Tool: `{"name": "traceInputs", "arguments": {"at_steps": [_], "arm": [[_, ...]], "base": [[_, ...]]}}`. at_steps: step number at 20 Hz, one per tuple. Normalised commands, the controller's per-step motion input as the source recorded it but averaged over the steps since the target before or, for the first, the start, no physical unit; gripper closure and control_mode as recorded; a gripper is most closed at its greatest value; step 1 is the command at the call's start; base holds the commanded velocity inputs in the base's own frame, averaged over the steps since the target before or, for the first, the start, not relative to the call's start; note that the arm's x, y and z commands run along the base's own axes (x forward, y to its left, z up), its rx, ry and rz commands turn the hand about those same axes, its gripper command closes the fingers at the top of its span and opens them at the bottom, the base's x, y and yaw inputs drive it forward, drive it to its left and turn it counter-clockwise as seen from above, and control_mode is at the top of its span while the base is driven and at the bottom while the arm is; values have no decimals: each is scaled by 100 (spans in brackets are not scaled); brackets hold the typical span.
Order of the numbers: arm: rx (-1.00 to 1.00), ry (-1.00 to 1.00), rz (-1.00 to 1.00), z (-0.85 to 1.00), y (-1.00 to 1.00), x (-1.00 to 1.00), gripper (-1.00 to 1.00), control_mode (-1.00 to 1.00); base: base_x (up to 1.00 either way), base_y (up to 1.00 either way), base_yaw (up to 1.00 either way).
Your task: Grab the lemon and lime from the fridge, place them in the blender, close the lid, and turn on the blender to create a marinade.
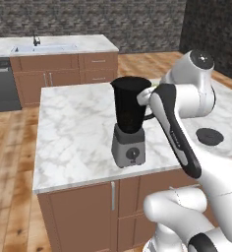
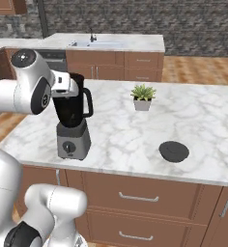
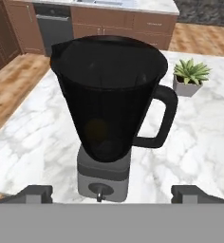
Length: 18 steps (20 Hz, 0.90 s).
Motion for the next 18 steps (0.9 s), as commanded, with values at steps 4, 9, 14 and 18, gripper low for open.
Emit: {"name": "traceInputs", "arguments": {"at_steps": [4,9,14,18], "arm": [[0,0,0,0,0,0,-100,100],[0,0,0,0,0,0,-100,100],[0,0,0,0,0,0,-100,100],[0,0,0,0,0,0,-100,100]], "base": [[-69,0,2],[-98,28,16],[-44,87,35],[-1,100,42]]}}
